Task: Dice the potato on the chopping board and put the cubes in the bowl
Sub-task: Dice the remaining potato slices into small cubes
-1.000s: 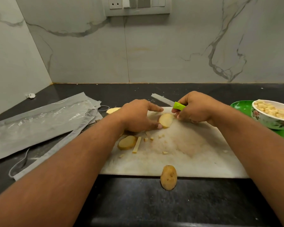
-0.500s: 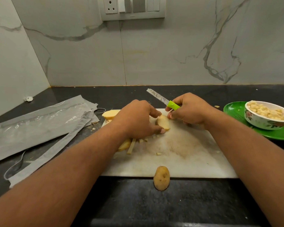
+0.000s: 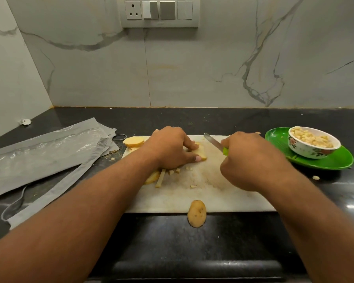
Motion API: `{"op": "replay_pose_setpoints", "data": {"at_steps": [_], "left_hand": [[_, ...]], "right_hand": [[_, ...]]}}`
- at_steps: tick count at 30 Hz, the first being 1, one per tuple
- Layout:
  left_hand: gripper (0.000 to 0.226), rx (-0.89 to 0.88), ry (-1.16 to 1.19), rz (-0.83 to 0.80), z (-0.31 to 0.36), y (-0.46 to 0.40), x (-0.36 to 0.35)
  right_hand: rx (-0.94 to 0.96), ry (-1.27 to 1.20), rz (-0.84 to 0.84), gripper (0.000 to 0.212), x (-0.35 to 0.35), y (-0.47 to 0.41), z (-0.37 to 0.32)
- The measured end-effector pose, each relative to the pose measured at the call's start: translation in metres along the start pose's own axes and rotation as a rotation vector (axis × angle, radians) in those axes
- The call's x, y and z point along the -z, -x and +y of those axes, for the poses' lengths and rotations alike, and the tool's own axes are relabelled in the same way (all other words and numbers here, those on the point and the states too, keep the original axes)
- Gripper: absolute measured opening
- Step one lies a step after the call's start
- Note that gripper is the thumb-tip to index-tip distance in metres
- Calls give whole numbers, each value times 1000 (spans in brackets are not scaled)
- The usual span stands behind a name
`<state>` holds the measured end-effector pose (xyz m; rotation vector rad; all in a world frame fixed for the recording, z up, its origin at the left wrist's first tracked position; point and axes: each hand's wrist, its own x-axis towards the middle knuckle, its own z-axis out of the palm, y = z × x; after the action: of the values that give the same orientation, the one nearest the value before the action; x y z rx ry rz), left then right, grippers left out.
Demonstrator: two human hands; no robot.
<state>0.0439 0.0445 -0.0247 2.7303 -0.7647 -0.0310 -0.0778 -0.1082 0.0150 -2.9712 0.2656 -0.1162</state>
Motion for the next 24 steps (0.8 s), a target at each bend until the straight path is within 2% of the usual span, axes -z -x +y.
{"op": "replay_pose_setpoints", "data": {"at_steps": [4, 10, 20, 24], "left_hand": [[48, 9, 13, 45, 1, 1, -2], [47, 0, 30, 17, 0, 0, -1], [42, 74, 69, 32, 9, 1, 0], [41, 77, 60, 43, 10, 3, 0]], "right_hand": [[12, 4, -9, 37, -8, -3, -6], [2, 8, -29, 40, -11, -6, -12], [7, 0, -36, 24, -10, 4, -22], [-34, -17, -49, 25, -5, 35, -20]]}}
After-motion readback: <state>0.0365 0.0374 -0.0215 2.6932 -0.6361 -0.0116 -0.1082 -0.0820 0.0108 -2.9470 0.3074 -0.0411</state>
